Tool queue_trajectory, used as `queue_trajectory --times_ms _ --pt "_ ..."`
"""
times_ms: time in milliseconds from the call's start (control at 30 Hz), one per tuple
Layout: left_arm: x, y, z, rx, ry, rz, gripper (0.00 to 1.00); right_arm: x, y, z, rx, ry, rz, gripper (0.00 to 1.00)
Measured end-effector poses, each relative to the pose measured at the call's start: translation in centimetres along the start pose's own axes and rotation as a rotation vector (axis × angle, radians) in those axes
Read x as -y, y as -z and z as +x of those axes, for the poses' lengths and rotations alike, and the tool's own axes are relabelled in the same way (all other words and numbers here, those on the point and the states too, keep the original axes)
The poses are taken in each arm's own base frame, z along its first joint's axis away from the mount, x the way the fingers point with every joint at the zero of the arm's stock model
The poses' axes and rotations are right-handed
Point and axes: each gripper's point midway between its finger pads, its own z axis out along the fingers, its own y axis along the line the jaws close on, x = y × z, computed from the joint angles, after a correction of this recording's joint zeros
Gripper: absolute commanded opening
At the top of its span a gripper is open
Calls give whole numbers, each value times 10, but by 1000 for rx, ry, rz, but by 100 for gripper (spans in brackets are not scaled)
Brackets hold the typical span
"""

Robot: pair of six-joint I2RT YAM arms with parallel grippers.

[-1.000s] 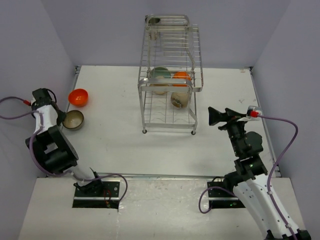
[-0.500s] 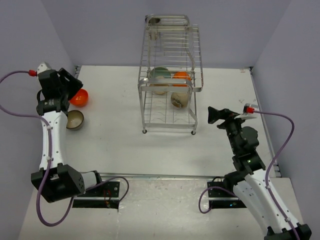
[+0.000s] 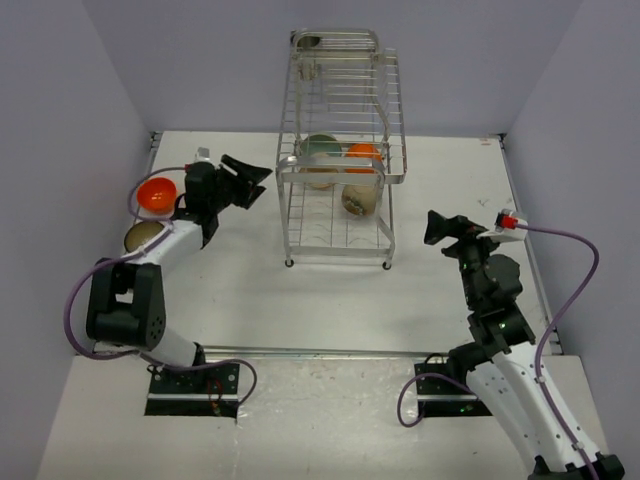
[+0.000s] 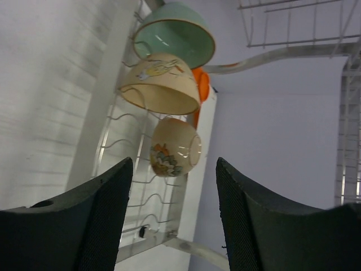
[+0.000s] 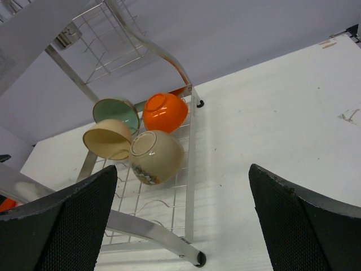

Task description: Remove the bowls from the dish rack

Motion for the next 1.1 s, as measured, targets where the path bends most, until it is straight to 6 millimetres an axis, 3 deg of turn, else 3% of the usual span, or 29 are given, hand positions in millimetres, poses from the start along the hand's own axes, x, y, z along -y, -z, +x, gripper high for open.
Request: queue_trajectory --times_ms 167,367,567,733,1100 --pt "33 -27 24 16 117 95 61 3 0 -2 7 5 15 99" --pt "26 -65 48 9 267 70 59 5 0 -3 14 9 27 99" --pt "19 -91 43 49 348 71 58 5 0 -3 15 11 27 99" --pt "31 -111 37 60 380 111 57 4 1 -6 25 9 22 99" --pt "40 -143 53 26 400 132 57 4 1 -7 29 15 21 99"
